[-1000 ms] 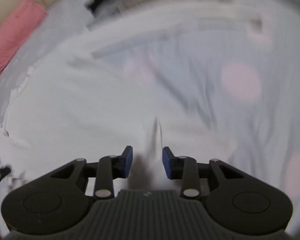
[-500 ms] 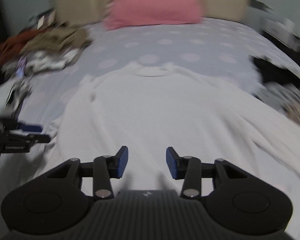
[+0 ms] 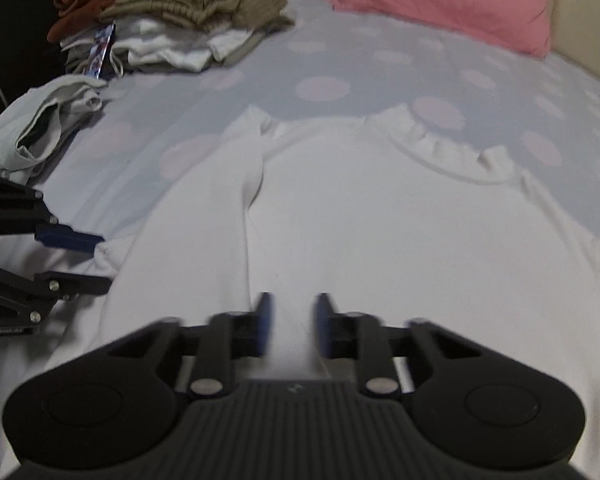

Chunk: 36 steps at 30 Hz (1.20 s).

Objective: Fold clothes

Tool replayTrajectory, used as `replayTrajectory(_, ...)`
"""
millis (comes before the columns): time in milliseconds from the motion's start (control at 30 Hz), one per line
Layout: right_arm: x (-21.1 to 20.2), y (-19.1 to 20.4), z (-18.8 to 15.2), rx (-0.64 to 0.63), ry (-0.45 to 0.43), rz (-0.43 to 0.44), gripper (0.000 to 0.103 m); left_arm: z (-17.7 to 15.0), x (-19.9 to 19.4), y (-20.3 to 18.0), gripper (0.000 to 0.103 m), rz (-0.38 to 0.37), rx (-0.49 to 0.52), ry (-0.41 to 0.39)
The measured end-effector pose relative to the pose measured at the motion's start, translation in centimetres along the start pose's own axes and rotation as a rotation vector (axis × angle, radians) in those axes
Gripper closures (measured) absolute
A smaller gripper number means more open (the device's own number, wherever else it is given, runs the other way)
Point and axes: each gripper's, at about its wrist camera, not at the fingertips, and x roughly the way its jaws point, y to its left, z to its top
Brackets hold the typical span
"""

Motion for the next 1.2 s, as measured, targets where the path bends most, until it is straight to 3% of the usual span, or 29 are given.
replayTrajectory(167, 0.3, 0.4, 0.0, -0.028, 0.032, 0.017, 0.084, 0.3, 0.2, 0.3, 0.074, -0.007, -0.007, 0.003)
replayTrajectory(233, 0.3, 0.3, 0.2, -0.028, 0.032, 0.010, 0.100, 0.3, 0.2, 0.2, 0.074, -0.008, -0.003, 0.005)
replayTrajectory(367, -0.7, -0.1, 0.5, -0.020, 0.001, 0.027, 0.101, 0.2, 0.2, 0.4, 0.074, -0.010, -0.004, 0.007)
replayTrajectory(467, -2.1, -1.6, 0.7, 0.054, -0.035, 0.000, 0.101, 0.1, 0.2, 0.6, 0.074, -0.012, -0.014, 0.009)
replayTrajectory(667, -1.7, -2.8, -0.1, 0.102, 0.007, -0.036, 0.101, 0.2, 0.3, 0.4, 0.074, -0.006, -0.006, 0.014)
replayTrajectory(800, -1.7, -2.7, -0.2, 0.130, -0.025, -0.012, 0.091, 0.2, 0.1, 0.3, 0.074, -0.003, -0.001, 0.018)
replayTrajectory(900, -3.2, -3.6, -0.4, 0.189, -0.069, 0.011, 0.074, 0.0, -0.1, 0.3, 0.074, -0.001, -0.004, 0.020)
replayTrajectory(1200, -7.7, -7.0, -5.4, 0.164, 0.035, 0.014, 0.074, 0.0, -0.2, 0.3, 0.074, 0.000, -0.006, 0.025)
